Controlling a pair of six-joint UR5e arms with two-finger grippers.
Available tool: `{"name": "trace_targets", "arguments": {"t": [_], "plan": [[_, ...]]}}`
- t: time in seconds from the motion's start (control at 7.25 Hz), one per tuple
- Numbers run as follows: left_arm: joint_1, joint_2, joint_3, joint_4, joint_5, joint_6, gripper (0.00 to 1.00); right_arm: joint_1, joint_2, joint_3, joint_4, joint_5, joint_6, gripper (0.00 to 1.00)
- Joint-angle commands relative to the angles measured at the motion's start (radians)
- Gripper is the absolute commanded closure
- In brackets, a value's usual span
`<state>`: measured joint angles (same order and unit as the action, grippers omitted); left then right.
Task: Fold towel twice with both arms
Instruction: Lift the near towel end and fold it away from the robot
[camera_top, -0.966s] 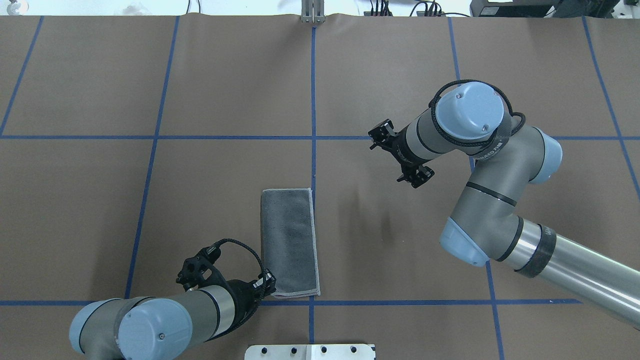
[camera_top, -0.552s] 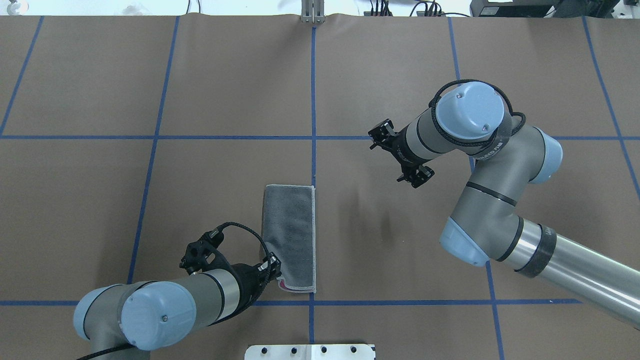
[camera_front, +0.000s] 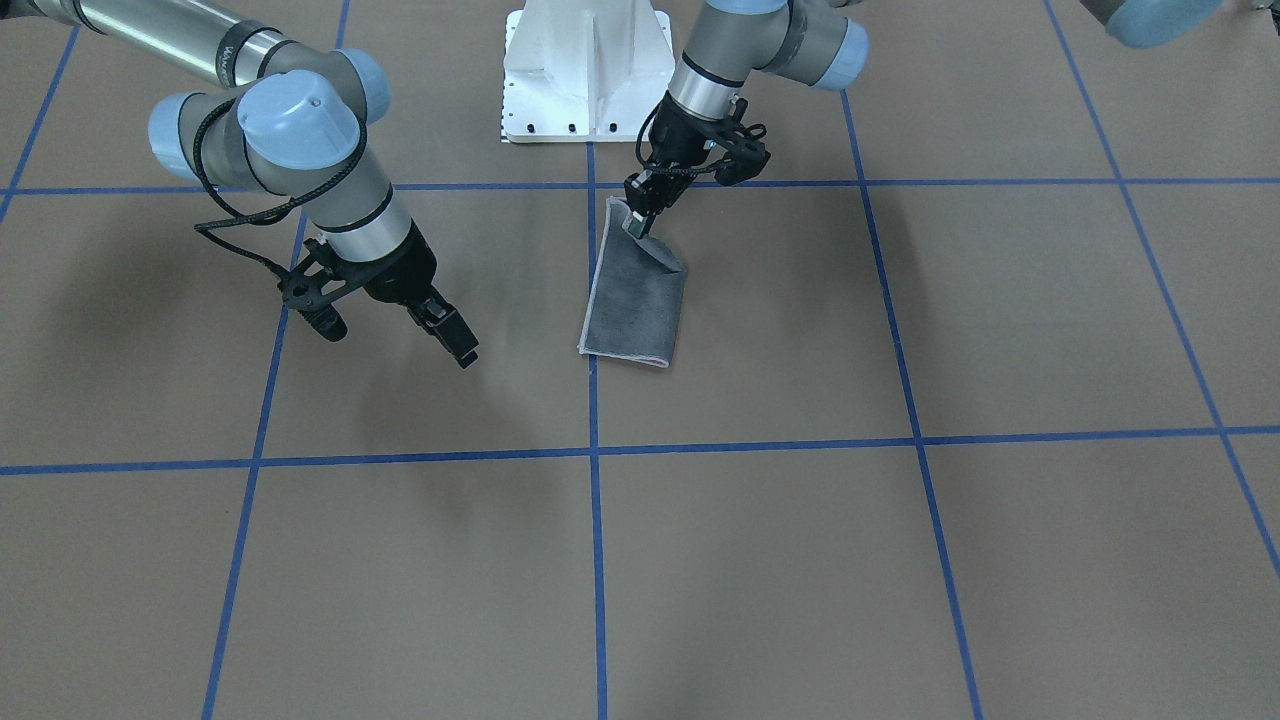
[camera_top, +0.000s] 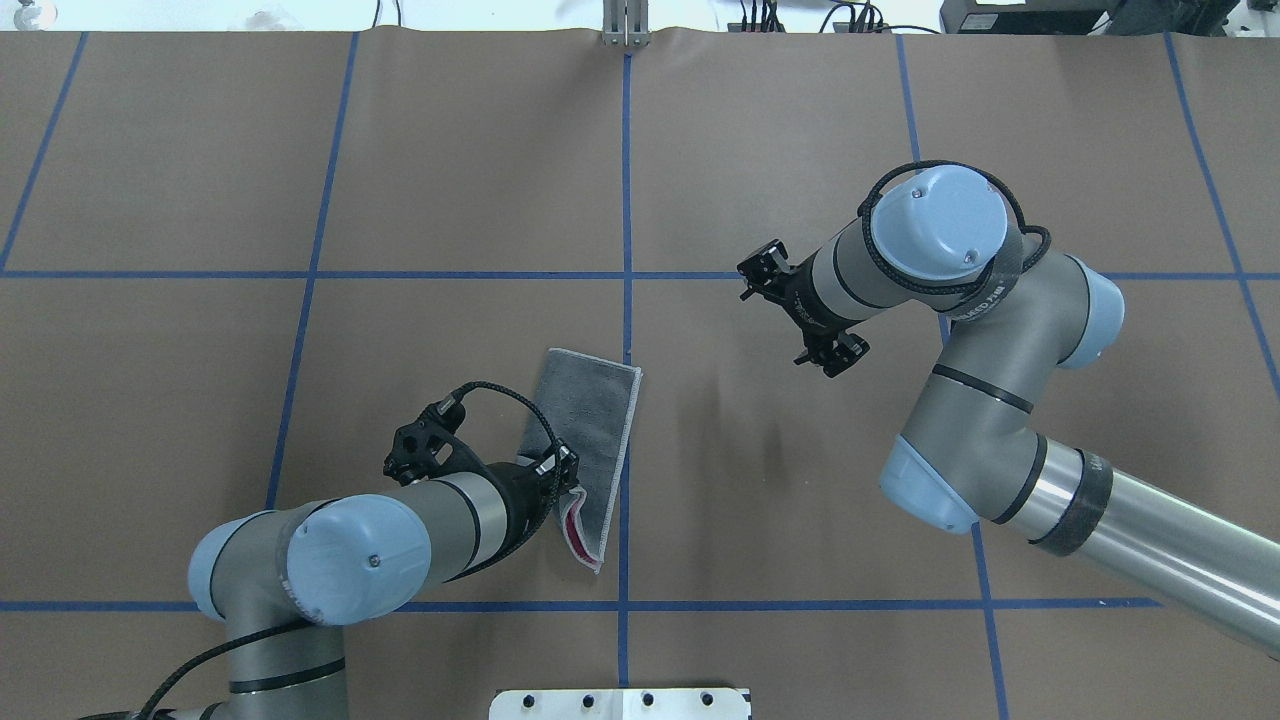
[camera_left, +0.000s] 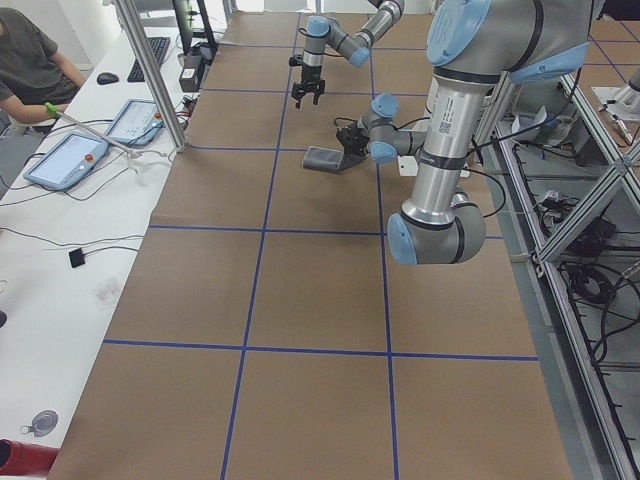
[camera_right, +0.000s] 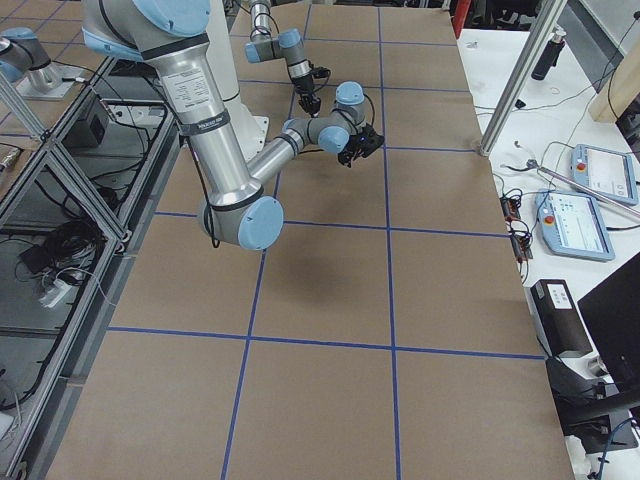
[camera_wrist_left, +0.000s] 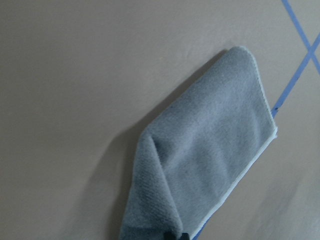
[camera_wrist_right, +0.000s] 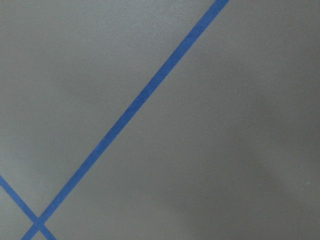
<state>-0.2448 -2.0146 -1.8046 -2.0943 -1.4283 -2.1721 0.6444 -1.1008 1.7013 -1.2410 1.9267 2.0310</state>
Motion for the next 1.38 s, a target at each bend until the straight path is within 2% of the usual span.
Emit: {"name": "trace_targets", "arguments": {"t": [0.0,0.28,1.24], "plan": [[-0.048,-0.058,0.056,-0.003,-0.001,0.002,1.0,0.0,-0.001,0.0,0.0,0.0,0.0,0.0],[-0.109,-0.085,0.069,-0.001,-0.052,0.035,1.0,0.0,-0.002,-0.002,0.0,0.0,0.0,0.0],[-0.192,-0.257,0.257,-0.001,-0.067,0.072,1.0,0.0,-0.002,-0.008,0.002,0.0,0.0,0.0]]}}
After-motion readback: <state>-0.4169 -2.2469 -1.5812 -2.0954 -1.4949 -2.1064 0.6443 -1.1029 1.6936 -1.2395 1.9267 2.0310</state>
